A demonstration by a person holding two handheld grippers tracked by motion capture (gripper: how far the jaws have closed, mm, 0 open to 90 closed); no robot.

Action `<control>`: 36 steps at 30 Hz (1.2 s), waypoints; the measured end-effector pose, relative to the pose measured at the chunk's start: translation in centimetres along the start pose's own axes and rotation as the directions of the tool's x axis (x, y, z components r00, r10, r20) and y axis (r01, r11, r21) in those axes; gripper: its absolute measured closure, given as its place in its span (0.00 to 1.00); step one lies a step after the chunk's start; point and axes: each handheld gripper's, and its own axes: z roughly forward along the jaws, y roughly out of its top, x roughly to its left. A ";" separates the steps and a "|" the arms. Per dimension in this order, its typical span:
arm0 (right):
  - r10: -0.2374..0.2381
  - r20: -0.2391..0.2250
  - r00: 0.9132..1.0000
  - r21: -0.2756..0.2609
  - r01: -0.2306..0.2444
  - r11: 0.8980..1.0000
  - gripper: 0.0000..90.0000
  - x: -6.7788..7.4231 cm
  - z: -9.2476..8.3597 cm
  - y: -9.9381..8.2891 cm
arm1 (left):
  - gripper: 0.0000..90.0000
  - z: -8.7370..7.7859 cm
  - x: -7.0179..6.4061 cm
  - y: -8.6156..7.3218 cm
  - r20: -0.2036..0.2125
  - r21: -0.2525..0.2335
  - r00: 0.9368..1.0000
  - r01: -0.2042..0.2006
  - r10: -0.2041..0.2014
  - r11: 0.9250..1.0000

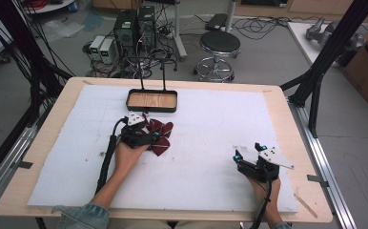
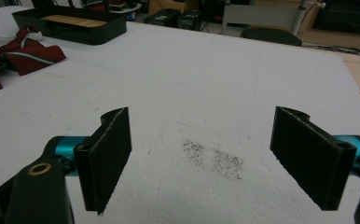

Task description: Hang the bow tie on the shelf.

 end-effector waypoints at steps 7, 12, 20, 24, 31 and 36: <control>0.001 0.000 1.000 0.001 -0.001 1.000 0.22 0.0 0.0 0.0 | 0.40 0.9 0.2 0.3 -0.024 0.102 0.999 0.027 -0.025 0.994; -0.003 -0.001 1.000 0.002 0.003 1.000 0.22 0.0 0.0 0.0 | 0.42 1.1 0.3 0.4 -0.046 0.122 0.998 0.039 -0.034 0.992; -0.007 0.000 1.000 0.003 0.007 1.000 0.22 0.0 0.0 0.0 | 0.79 0.7 1.1 0.4 -0.049 0.117 0.999 0.005 0.001 0.993; -0.009 0.001 1.000 0.001 0.009 1.000 0.22 0.0 0.0 0.0 | 0.84 0.4 1.0 0.4 -0.039 0.127 0.998 -0.036 0.042 0.991; -0.007 -0.003 1.000 0.003 0.007 1.000 0.22 0.0 0.0 0.0 | 0.85 -0.9 0.6 0.9 -0.061 0.075 0.986 -0.152 0.157 0.986; -0.010 -0.001 1.000 0.005 0.010 1.000 0.22 0.1 0.0 0.0 | 0.85 -2.6 0.8 2.0 -0.072 -0.007 0.975 -0.210 0.209 0.978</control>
